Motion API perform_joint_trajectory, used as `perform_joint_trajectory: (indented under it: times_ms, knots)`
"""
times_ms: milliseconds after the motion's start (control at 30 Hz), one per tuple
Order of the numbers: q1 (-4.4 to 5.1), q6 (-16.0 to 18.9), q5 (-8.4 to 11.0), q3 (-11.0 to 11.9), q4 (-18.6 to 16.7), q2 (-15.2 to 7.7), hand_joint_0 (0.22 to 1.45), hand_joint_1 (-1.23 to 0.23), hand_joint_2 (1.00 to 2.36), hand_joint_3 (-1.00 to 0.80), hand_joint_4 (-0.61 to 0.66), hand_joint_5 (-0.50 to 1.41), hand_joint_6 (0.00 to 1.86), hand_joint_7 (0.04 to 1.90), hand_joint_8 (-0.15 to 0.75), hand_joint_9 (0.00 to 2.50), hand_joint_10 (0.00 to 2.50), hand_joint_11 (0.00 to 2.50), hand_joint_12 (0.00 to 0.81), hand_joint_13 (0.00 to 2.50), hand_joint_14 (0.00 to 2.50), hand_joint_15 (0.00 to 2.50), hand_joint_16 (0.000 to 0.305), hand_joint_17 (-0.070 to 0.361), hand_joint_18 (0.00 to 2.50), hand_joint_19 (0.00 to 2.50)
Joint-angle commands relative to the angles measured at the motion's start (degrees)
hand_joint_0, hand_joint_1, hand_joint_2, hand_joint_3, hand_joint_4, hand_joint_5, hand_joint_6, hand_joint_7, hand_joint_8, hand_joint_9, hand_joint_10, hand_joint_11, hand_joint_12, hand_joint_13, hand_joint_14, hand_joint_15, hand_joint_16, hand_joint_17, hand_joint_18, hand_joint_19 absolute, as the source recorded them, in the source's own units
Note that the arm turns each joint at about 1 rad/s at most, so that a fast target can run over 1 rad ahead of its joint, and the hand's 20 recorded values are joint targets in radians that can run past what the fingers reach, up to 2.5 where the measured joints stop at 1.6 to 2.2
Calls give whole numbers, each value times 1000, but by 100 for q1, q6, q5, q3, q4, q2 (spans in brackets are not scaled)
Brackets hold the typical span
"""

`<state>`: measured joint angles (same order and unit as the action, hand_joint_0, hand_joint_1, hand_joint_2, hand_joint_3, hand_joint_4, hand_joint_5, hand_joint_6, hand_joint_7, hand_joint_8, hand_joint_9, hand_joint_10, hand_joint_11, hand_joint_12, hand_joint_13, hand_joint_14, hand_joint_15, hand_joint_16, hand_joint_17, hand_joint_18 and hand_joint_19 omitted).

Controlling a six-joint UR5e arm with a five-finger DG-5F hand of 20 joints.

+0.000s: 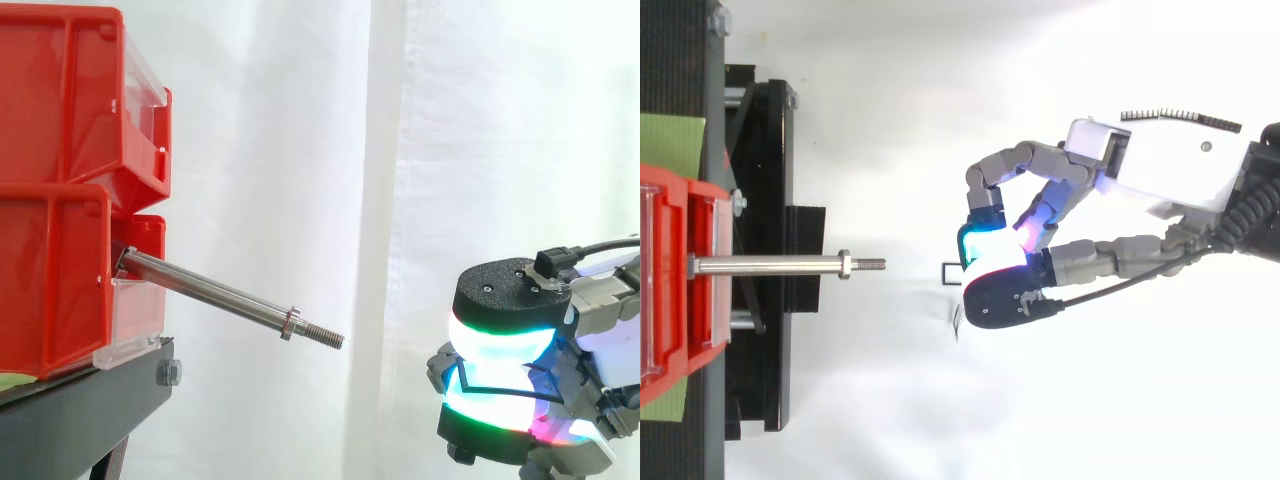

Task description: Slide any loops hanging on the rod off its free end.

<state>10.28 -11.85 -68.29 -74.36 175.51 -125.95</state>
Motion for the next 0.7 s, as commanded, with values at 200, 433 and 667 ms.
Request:
perform_joint_trajectory:
  times_ms: [200,433,667]
  knots:
    - [9,-1,0,0,1,0,601,-613,1018,-282,215,-171,838,1462,329,1158,11,1113,294,953,18,594,44,100,786,493]
    - [9,7,0,0,1,0,595,-528,1014,-341,208,-167,829,1456,330,1159,12,1097,302,941,19,569,45,102,772,495]
    - [9,7,0,0,1,0,587,-607,1023,-146,201,-165,822,1524,329,1163,11,1135,296,956,20,594,45,101,772,486]
